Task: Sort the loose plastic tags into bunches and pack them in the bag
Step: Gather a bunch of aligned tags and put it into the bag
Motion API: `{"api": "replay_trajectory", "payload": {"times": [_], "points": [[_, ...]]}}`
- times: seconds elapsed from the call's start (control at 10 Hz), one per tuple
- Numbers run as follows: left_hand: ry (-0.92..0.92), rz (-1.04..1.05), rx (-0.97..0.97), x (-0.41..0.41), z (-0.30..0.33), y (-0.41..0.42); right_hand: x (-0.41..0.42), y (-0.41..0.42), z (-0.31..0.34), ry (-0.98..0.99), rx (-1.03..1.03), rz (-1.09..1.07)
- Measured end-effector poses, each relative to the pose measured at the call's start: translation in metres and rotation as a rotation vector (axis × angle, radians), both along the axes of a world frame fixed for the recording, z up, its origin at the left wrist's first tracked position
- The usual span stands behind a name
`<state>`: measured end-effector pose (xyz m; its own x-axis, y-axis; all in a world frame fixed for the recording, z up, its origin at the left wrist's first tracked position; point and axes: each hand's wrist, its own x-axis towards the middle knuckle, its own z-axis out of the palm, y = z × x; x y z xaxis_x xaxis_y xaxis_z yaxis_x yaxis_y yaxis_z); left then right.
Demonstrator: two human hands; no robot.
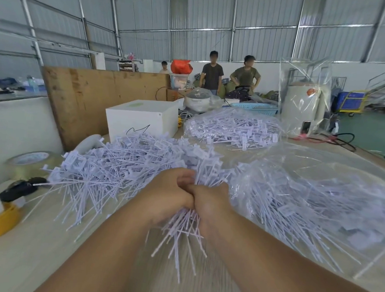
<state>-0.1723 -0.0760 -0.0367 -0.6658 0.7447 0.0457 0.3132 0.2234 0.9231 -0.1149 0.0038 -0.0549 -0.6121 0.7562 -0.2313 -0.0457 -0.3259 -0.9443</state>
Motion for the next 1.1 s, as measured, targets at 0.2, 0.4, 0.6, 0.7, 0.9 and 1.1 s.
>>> {"api": "replay_trajectory", "payload": {"times": [0.2, 0.4, 0.6, 0.7, 0.9, 1.1], "points": [[-0.040, -0.064, 0.106, -0.001, 0.011, -0.009, -0.005, 0.002, 0.003, 0.002, 0.026, -0.003], [-0.009, -0.052, 0.295, 0.001, 0.020, -0.016, -0.003, 0.005, 0.014, -0.011, 0.174, 0.035], [0.275, 0.413, 0.213, -0.020, 0.014, -0.015, 0.003, 0.006, 0.031, 0.047, 0.090, 0.120], [0.260, 0.334, 0.028, -0.026, 0.005, -0.011, 0.003, 0.007, 0.029, 0.024, 0.194, 0.090], [0.339, 0.227, 0.022, -0.014, 0.004, -0.008, 0.003, 0.014, 0.032, 0.015, 0.183, 0.103], [0.344, 0.205, 0.087, -0.005, 0.009, -0.012, 0.005, 0.015, 0.037, 0.057, 0.120, 0.146]]}}
